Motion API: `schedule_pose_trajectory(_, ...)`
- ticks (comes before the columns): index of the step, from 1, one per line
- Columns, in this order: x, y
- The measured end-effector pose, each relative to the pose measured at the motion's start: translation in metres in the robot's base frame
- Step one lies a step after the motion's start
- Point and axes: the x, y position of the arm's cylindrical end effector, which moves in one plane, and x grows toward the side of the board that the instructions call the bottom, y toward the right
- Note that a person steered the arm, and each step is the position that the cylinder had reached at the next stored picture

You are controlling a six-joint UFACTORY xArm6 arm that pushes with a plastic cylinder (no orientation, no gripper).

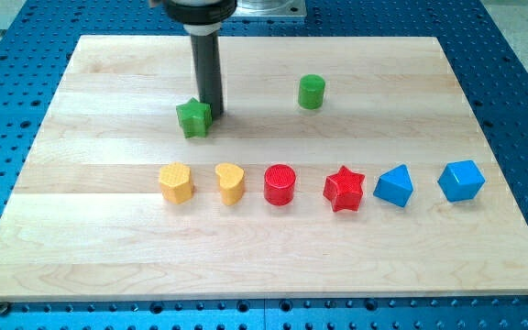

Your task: Push the green star to the left of the hexagon

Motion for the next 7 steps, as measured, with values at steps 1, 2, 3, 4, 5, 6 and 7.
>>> schedule_pose_trajectory(1,0.021,-0.061)
schedule_pose_trajectory(2,0.047,-0.098)
schedule_pose_trajectory(3,0.039,-0.091)
schedule_pose_trajectory(4,0.017,-0.068)
schedule_pose_trajectory(5,0.032,-0.057)
schedule_pose_trajectory(6,0.044,-0.075)
schedule_pose_trajectory(7,0.061,-0.091)
